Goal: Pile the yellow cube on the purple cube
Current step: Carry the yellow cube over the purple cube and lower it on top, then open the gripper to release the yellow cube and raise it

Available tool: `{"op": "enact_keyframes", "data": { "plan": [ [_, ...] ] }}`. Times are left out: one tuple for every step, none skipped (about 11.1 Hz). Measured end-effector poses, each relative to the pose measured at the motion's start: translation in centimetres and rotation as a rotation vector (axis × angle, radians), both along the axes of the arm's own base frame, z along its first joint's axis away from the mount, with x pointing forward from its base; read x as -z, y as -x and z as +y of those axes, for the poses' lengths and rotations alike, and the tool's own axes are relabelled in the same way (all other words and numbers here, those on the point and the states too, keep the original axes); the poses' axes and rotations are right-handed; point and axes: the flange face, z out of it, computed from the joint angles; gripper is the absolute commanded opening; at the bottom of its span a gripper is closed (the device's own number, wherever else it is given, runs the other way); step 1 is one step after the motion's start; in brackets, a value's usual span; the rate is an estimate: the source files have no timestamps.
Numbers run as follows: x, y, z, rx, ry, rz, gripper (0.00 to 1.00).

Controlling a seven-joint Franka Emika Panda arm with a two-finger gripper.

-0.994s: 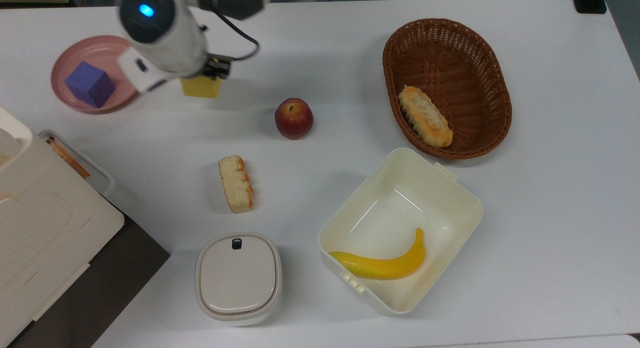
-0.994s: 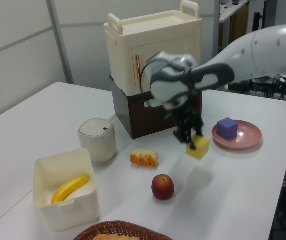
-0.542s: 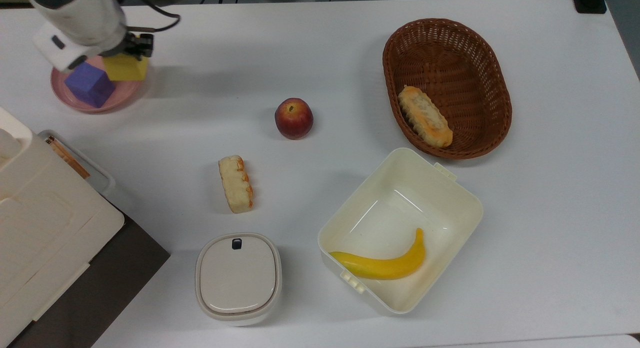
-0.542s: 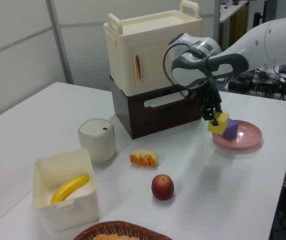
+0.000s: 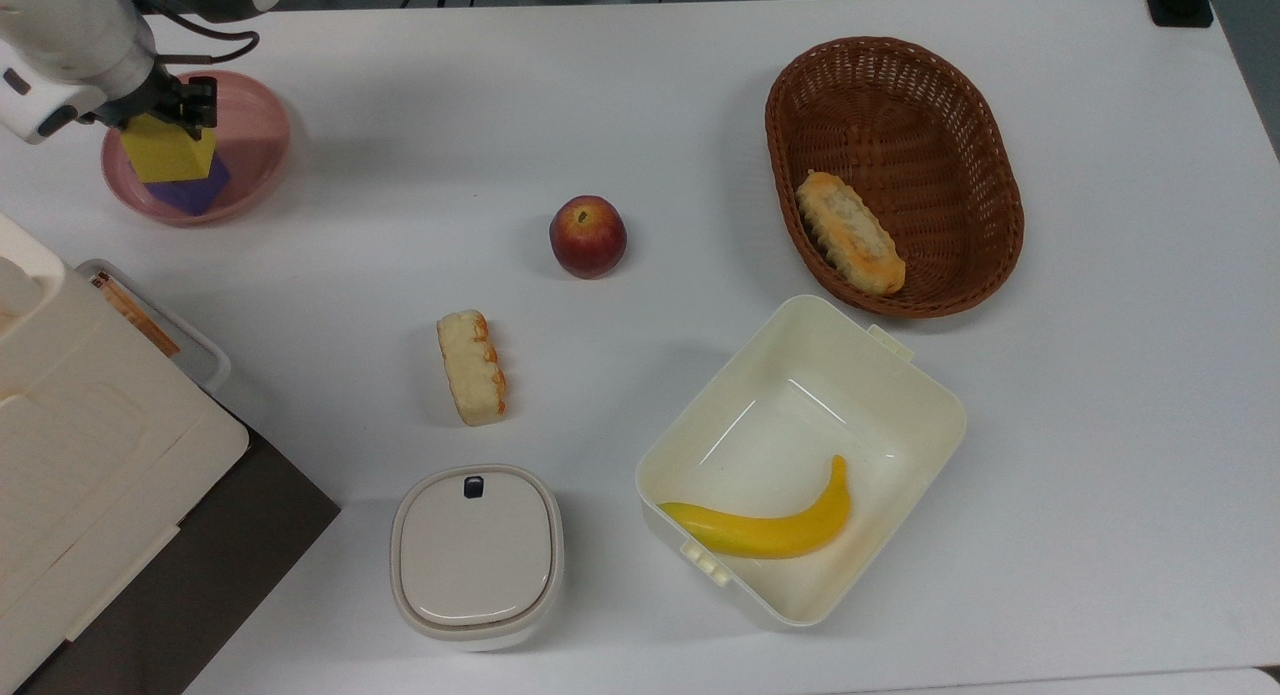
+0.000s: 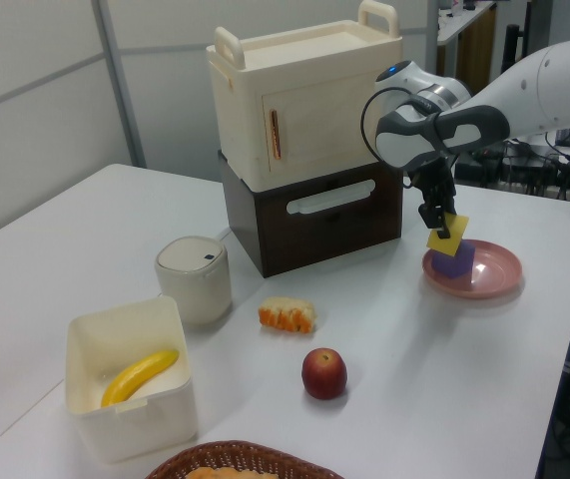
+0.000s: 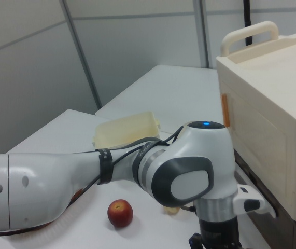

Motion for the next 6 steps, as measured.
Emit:
{"op": "enact_keyframes", "data": {
  "plan": [
    [0.04, 0.14, -0.31, -0.001, -0.001, -0.001, 1.0],
    [0.04, 0.22, -0.45, 0.001, -0.001, 0.0, 1.0],
    [0.03, 0.23, -0.49, -0.001, 0.002, 0.001, 1.0],
    [-0.01, 0.23, -0.51, -0.002, 0.004, 0.002, 1.0],
    [-0.16, 0.17, -0.45, -0.003, 0.006, -0.001, 1.0],
    [-0.57, 0.07, -0.32, -0.006, 0.009, -0.007, 1.0]
  ]
}}
